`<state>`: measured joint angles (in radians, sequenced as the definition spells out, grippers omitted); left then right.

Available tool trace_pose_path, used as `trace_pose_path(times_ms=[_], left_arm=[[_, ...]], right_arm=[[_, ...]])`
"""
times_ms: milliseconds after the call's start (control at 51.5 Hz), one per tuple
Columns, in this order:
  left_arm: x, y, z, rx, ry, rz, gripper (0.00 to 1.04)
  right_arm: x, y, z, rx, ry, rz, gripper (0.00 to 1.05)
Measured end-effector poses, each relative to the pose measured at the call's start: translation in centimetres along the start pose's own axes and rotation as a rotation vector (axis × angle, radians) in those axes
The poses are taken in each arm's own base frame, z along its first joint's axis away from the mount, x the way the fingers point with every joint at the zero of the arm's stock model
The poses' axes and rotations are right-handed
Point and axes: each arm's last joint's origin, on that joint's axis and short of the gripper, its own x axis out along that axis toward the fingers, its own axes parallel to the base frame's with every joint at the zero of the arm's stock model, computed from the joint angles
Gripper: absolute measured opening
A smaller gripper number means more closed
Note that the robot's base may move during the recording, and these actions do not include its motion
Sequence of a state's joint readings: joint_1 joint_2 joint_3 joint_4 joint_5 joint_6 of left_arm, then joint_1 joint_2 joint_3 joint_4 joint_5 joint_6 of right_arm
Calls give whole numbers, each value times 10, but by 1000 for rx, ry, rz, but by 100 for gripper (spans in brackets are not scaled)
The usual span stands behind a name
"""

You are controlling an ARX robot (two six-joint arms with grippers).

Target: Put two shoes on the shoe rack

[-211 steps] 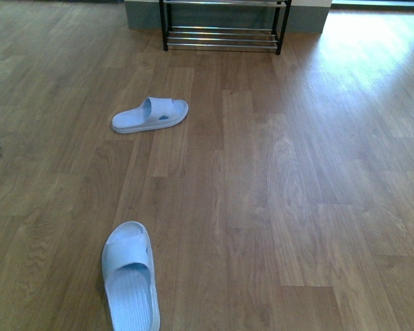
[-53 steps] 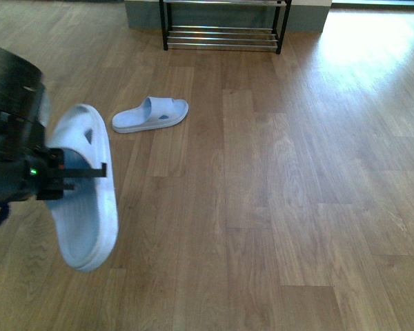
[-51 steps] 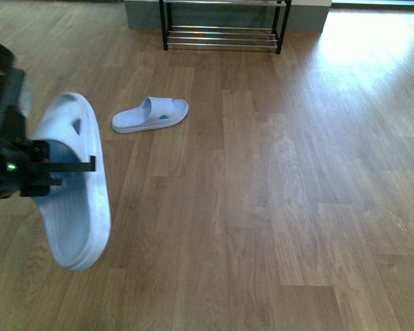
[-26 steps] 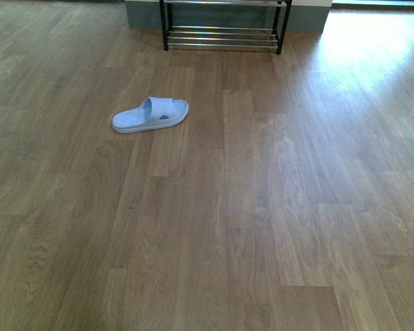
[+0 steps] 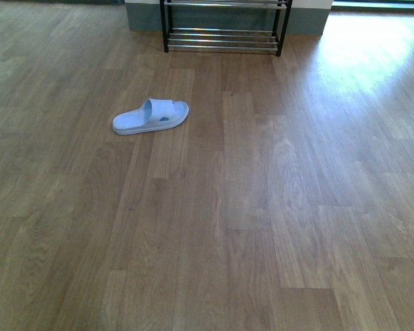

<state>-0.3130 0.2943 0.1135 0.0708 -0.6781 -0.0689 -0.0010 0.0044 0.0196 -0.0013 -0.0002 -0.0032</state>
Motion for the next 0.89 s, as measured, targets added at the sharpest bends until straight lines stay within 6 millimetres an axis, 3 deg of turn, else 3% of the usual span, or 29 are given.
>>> trace_pose_path(times_ms=[894], left_arm=[[0, 0, 0, 6, 0, -1, 2]], right_arm=[[0, 0, 0, 0, 0, -2, 95]])
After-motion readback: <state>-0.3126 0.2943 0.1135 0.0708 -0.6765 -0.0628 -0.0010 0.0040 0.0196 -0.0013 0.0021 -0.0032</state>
